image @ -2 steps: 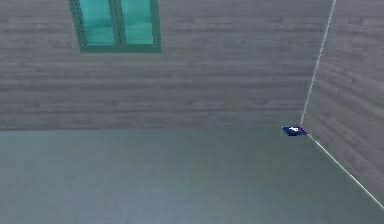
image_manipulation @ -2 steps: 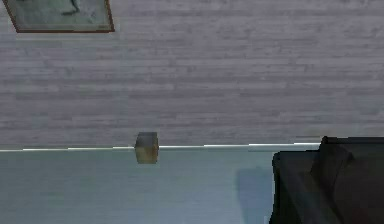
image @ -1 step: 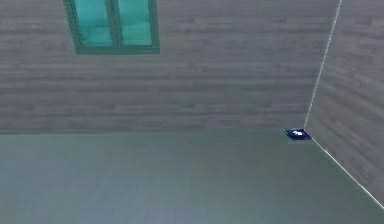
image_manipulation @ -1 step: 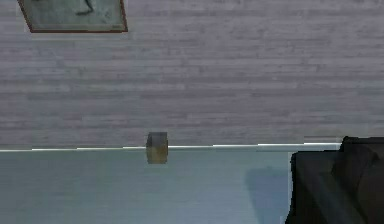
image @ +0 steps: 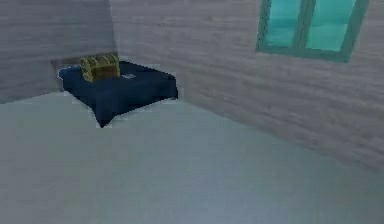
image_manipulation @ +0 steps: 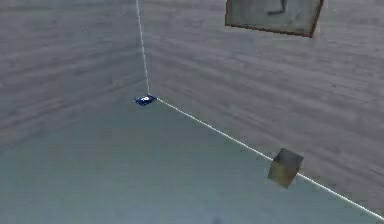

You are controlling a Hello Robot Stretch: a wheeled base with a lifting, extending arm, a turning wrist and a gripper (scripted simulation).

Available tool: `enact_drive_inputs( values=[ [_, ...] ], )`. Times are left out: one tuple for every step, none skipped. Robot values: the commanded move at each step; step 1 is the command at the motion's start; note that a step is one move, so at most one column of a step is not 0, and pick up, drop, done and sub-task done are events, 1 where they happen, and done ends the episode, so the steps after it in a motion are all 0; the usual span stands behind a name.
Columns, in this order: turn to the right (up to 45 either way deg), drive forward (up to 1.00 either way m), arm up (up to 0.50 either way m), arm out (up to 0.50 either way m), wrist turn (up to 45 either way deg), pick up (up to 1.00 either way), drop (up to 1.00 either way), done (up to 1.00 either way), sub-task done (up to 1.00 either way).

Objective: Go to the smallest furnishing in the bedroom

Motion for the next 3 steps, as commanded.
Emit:
enact_drive_inputs(
  values=[
    [-42.0, 0.0, 0.0, 0.0, 0.0, 0.0, 0.0, 0.0, 0.0],
    [0.0, 0.35, 0.0, 0.0, 0.0, 0.0, 0.0, 0.0, 0.0],
    [-45.0, 0.0, 0.0, 0.0, 0.0, 0.0, 0.0, 0.0, 0.0]
  ],
)
